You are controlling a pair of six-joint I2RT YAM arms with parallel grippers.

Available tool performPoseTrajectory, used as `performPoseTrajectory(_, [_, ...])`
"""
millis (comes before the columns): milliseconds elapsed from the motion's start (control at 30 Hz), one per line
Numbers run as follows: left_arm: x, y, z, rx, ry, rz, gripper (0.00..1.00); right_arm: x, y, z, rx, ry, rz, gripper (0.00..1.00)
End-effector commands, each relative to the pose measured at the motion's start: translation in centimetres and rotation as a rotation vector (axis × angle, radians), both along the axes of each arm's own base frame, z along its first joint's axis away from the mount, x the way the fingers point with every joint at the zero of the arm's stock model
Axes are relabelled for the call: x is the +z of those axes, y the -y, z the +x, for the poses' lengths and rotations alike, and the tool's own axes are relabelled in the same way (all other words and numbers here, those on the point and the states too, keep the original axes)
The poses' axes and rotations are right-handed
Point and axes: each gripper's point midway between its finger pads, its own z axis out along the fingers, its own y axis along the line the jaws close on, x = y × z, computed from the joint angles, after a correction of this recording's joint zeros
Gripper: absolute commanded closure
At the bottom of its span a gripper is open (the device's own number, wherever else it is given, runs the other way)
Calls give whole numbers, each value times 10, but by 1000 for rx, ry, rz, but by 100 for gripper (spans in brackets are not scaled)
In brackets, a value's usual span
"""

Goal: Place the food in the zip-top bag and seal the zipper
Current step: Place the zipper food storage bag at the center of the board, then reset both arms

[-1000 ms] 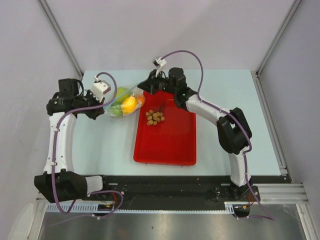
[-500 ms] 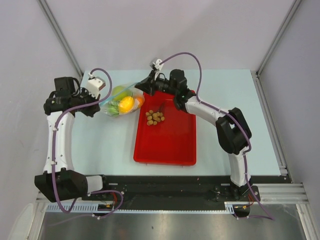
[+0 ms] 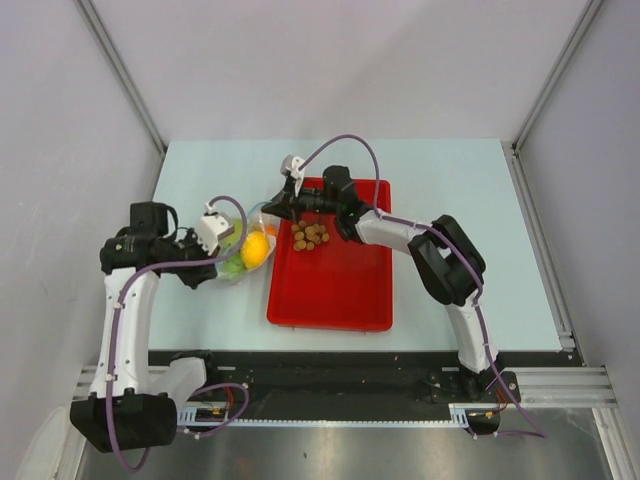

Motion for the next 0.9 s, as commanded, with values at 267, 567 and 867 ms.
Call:
performPoseTrajectory(267, [9, 81, 2, -207, 1, -191, 76, 26, 39, 29, -69, 71, -7, 41])
performPoseTrajectory(567, [52, 84, 15, -176, 29, -218, 2, 58, 82, 37, -157, 71, -37, 0])
performPoseTrajectory(867, [121, 82, 61, 57, 115, -286, 0, 118, 148, 49, -325, 32, -12, 0])
